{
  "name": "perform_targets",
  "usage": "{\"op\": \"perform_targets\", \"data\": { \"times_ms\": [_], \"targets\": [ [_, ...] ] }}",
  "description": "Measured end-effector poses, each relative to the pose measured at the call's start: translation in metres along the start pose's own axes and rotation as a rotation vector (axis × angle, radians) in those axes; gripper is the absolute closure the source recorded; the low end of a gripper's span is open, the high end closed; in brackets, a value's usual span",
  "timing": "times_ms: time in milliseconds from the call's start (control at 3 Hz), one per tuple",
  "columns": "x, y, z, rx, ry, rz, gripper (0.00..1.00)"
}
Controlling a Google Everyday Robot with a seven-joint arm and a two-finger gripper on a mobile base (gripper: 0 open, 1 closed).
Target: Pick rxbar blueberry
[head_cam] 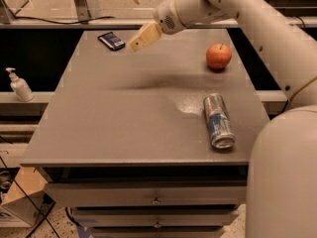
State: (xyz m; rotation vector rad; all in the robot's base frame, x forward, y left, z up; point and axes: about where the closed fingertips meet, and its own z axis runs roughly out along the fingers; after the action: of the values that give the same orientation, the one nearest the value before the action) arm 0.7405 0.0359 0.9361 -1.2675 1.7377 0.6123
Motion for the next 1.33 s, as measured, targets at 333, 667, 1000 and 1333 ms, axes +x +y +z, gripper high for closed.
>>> {"op": "perform_targets", "data": {
  "times_ms": [333, 667, 1000, 1333],
  "targets": [
    [0.0, -0.001, 0.005, -0.005, -0.002, 0.001, 0.0],
    [0.004, -0.003, 0.012, 0.036, -0.005, 0.051, 0.0],
    [0.009, -0.005, 0.04, 0.075, -0.076, 0.138, 0.0],
    [-0.001, -0.026, 0.067, 0.131, -0.169, 0.18, 0.0]
  ]
}}
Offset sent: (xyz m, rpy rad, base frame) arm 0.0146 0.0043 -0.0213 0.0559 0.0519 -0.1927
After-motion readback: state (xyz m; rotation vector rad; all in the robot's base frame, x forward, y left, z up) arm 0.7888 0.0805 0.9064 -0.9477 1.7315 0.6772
